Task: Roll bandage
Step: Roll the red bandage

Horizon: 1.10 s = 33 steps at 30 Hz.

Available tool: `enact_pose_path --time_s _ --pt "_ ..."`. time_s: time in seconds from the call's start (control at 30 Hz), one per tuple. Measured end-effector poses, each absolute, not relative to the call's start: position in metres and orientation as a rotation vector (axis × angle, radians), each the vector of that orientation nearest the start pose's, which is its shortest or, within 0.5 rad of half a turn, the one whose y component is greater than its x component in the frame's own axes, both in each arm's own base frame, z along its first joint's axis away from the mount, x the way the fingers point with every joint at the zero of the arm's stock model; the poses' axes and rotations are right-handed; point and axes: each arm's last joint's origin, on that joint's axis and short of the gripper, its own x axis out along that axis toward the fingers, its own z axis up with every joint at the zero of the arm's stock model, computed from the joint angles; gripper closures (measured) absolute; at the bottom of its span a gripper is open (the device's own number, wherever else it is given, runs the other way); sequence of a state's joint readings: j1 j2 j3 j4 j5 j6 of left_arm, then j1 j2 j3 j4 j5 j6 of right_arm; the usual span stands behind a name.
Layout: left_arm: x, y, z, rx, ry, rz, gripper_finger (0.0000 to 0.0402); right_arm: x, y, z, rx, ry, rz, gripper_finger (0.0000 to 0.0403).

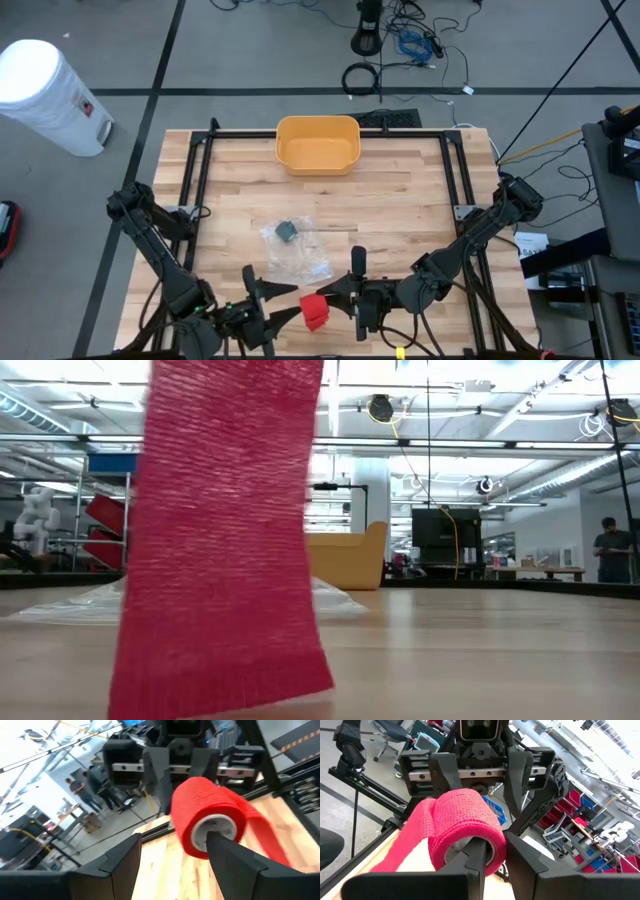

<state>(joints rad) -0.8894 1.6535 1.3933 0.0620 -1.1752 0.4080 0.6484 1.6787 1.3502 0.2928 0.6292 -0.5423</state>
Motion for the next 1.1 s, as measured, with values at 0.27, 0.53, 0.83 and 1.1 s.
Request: enact_pose_path --time_s 0.27,0.53,0.83,1.1 --pt "0.2547 -0.2716 0.3461 0.565 0.158 0.264 0.0172 0.3218 0.2224 0.3405 -0.559 0.023 0.026 0.0349" --pt "0.2571 -0.2683 0.3465 0.542 0.159 0.305 0.0184 0.3218 0.2224 0.3405 -0.559 0.023 0.026 0.0349" --pt "0.2614 -0.2641 0.3462 0.513 0.16 0.32 0.022 0.3218 0.2223 0.3406 -0.559 0.023 0.022 0.0349" --pt "0.2637 -0.2639 0.3461 0.504 0.154 0.29 0.0222 0.3217 0.2224 0.3406 -0.559 0.023 0.023 0.0349"
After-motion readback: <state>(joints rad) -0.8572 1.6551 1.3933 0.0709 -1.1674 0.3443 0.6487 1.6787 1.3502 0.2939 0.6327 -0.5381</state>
